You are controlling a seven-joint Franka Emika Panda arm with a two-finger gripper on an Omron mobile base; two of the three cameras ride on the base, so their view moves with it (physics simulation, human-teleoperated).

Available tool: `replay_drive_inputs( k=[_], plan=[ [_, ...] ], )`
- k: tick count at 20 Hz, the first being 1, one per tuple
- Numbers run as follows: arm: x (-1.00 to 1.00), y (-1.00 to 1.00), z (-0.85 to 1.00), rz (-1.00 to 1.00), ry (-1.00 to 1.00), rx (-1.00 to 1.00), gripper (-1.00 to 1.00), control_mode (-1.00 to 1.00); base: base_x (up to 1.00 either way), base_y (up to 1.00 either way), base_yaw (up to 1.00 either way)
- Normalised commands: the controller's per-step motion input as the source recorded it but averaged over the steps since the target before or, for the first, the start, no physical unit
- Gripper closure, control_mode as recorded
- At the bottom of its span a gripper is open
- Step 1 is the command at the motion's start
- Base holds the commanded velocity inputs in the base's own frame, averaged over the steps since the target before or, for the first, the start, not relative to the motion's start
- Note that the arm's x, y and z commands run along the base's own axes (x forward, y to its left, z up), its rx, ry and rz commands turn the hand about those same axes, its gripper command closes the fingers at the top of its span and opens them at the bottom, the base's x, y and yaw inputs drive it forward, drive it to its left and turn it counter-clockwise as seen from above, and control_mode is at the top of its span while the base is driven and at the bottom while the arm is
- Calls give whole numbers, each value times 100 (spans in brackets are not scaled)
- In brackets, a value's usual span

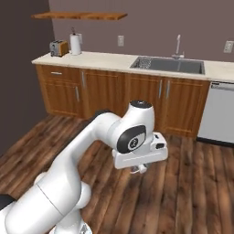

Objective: Restock the sink supplies by placing the sponge and soap dispenser on the counter and next to the sink. Make sure the soap dispenser is upright.

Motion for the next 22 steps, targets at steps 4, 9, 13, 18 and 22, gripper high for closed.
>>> replay_drive_inputs(
  k=[4, 9, 13, 18, 22],
  plan=[
    [0, 0, 0, 0, 0, 0, 100, 100, 100, -27, 0],
    [0, 0, 0, 0, 0, 0, 100, 100, 100, -50, 6],
    [0, 0, 0, 0, 0, 0, 100, 100, 100, -75, 12],
    [0, 0, 0, 0, 0, 0, 100, 100, 100, -85, 16],
    [0, 0, 0, 0, 0, 0, 100, 100, 100, -87, 17]
  ],
)
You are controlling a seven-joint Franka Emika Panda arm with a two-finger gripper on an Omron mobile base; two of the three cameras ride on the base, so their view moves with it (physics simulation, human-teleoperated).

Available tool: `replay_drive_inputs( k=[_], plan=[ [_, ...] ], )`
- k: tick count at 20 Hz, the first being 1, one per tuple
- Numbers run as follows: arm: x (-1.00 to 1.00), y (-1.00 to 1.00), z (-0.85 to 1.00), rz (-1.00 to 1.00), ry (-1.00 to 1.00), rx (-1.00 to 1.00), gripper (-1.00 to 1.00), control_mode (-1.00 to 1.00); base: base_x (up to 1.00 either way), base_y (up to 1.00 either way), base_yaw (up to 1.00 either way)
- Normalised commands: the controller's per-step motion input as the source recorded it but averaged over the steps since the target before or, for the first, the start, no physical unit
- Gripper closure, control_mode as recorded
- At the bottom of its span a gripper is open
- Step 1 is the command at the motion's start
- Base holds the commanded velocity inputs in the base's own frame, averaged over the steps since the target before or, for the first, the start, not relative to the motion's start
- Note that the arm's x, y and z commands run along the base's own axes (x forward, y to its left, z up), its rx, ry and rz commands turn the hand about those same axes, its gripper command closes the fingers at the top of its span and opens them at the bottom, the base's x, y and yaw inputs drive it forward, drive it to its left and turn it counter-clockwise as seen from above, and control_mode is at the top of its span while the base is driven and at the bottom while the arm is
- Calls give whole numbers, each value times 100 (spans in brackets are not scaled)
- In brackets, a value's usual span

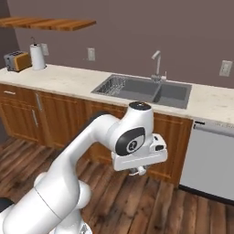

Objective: Restock the sink supplies by placing the sponge and soap dispenser on the counter and next to the sink. Make sure the soap dispenser is upright.

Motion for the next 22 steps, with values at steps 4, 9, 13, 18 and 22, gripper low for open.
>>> replay_drive_inputs(
  k=[4, 9, 13, 18, 22],
  plan=[
    [0, 0, 0, 0, 0, 0, 100, 100, 100, -78, 4],
    [0, 0, 0, 0, 0, 0, 100, 100, 97, -72, 0],
    [0, 0, 0, 0, 0, 0, 100, 100, 85, -60, -1],
    [0, 0, 0, 0, 0, 0, 100, 100, 53, -18, -17],
    [0, 0, 0, 0, 0, 0, 100, 100, 21, -30, -11]
  ],
)
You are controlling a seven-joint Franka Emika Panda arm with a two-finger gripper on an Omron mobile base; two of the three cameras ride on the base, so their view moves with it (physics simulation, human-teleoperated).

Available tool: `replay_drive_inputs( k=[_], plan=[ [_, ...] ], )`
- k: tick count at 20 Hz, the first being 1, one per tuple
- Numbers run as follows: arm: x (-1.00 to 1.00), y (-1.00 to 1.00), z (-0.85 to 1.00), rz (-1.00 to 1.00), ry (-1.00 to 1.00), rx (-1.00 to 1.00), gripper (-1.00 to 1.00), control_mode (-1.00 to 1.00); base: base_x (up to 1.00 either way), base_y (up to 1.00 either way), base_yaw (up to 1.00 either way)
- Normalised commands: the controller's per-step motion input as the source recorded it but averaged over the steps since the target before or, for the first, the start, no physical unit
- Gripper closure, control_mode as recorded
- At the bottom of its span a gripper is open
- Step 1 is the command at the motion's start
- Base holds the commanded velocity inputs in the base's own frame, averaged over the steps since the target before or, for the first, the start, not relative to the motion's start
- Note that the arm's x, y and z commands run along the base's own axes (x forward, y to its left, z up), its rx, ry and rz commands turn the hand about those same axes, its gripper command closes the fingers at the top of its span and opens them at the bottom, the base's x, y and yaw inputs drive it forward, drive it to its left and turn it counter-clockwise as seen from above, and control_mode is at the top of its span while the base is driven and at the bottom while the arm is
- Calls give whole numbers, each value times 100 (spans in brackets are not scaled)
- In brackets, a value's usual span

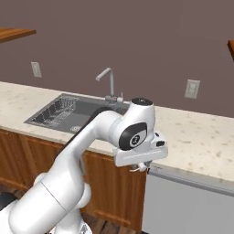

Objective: Restock the sink supplies by placing the sponge and soap dispenser on the counter and next to the sink. Make sure the soap dispenser is upright.

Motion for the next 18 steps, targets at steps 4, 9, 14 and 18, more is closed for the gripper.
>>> replay_drive_inputs(
  k=[4, 9, 14, 18],
  plan=[
    [30, 0, -2, 0, 3, 0, 100, -100, 2, -5, -4],
    [100, -22, 11, 4, 18, 0, 100, -100, 0, 0, 0],
    [96, -2, 18, 5, 14, -9, 100, -100, 0, 0, 0],
    [100, -1, 14, 0, 20, -1, 100, -100, 0, 0, 0]
  ],
)
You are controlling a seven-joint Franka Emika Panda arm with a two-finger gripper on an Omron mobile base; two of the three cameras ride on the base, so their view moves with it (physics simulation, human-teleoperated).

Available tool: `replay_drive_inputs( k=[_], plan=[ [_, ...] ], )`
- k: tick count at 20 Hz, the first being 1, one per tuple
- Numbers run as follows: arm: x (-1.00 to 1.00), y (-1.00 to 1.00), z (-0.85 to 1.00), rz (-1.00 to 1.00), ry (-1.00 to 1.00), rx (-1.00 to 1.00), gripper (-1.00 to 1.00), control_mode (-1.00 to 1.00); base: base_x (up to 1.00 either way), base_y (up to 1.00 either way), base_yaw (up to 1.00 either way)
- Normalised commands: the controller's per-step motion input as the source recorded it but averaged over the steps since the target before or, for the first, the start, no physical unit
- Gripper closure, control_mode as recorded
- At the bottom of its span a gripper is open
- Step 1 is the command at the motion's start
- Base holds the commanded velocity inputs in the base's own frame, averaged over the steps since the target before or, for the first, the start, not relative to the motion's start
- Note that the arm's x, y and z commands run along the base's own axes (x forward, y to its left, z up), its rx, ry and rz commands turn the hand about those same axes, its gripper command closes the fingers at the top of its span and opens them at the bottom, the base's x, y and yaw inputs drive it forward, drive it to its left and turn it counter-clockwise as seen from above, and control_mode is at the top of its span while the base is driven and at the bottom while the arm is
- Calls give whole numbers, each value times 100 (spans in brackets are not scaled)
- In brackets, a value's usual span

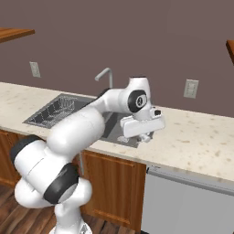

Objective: Restock the sink supplies by placing the sponge and soap dispenser on the counter and next to the sink. Make sure the soap dispenser is upright.

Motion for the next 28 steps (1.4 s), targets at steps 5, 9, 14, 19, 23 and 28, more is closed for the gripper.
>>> replay_drive_inputs(
  k=[5, 9, 14, 19, 23, 28],
  plan=[
    [99, -1, 0, 0, 25, -7, 100, -100, 0, 0, 0],
    [87, -26, 0, 4, 28, -9, 100, -100, 0, 0, 0],
    [74, -17, 0, 8, 27, -14, 100, -100, 0, 0, 0],
    [61, -22, -20, 6, 13, -11, 100, -100, 0, 0, 0],
    [43, -27, -27, 7, -2, -7, 100, -100, 0, 0, 0],
    [32, -3, -29, 1, -1, -25, 100, -100, 0, 0, 0]
  ],
)
